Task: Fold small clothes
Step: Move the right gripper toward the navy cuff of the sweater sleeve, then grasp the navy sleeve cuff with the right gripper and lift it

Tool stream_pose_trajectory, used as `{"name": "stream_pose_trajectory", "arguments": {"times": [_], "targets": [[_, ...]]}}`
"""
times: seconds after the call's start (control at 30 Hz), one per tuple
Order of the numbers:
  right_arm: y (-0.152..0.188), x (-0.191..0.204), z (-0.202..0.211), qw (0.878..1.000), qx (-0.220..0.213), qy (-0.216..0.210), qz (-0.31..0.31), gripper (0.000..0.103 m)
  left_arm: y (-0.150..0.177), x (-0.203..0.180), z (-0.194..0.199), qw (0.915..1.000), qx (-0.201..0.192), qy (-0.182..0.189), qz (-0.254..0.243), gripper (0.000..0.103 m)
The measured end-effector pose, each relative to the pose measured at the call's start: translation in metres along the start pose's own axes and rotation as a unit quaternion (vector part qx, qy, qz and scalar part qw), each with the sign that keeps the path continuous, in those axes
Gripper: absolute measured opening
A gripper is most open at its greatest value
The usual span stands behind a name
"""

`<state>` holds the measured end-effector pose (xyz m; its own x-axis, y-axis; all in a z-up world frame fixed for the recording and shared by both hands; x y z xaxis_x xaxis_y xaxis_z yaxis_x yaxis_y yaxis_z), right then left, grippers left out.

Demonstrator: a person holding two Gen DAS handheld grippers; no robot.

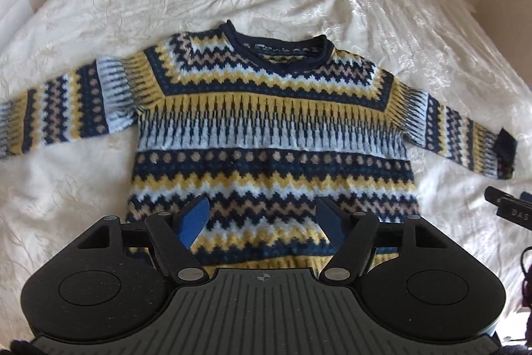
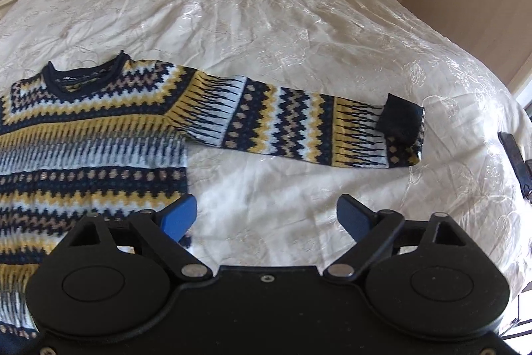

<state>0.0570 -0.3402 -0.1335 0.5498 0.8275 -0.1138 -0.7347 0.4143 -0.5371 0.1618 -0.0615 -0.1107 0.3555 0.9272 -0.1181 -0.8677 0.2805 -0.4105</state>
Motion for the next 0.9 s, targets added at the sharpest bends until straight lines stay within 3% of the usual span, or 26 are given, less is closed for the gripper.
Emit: {"name": "stream_pose_trajectory", "arguments": {"times": [0.1,0.17,0.23,0.33,0.5,0.8,0.9], "targets": [[-0.010,-0.027,-0.023,1.000,0.002,0.020,0.003,0.085,0.001,-0.006,-0.001,0.9996,0.000,-0.025,0.017,0.069],[-0.020,-0.045,-0.040,0.999,-0.002,0.031,0.014,0.073,0.002,-0.010,0.003,0.9988,-0.005,-0.043,0.025,0.069],[-0.029,-0.063,-0.057,0.999,-0.007,0.048,0.022,0.068,0.002,-0.012,0.004,0.9979,-0.002,-0.052,0.037,0.069],[-0.040,-0.093,-0.080,0.996,-0.015,0.078,0.028,0.065,0.004,-0.019,0.000,0.9967,0.011,-0.060,0.053,0.069],[-0.051,-0.124,-0.113,0.994,-0.028,0.093,0.044,0.062,0.008,-0.033,-0.004,0.9941,0.015,-0.084,0.067,0.067],[-0.048,-0.143,-0.165,0.989,-0.032,0.107,0.101,0.062,0.012,-0.055,-0.007,0.9917,0.028,-0.108,0.064,0.067],[-0.044,-0.148,-0.175,0.985,-0.030,0.120,0.123,0.055,0.014,-0.056,-0.009,0.9911,0.032,-0.110,0.067,0.067]]}}
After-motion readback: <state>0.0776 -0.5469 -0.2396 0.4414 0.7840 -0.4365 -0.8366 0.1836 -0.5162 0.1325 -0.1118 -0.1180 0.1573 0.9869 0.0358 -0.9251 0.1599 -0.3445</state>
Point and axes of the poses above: each gripper's, at about its wrist camera, not at the fingertips, and z roughly against the way its jaws point, x to its left, y to its underside, the point moved 8 cm from there along -z, roughly the way its jaws point, and after that the axes turned 3 degrees about -z, right-handed, at the moved point
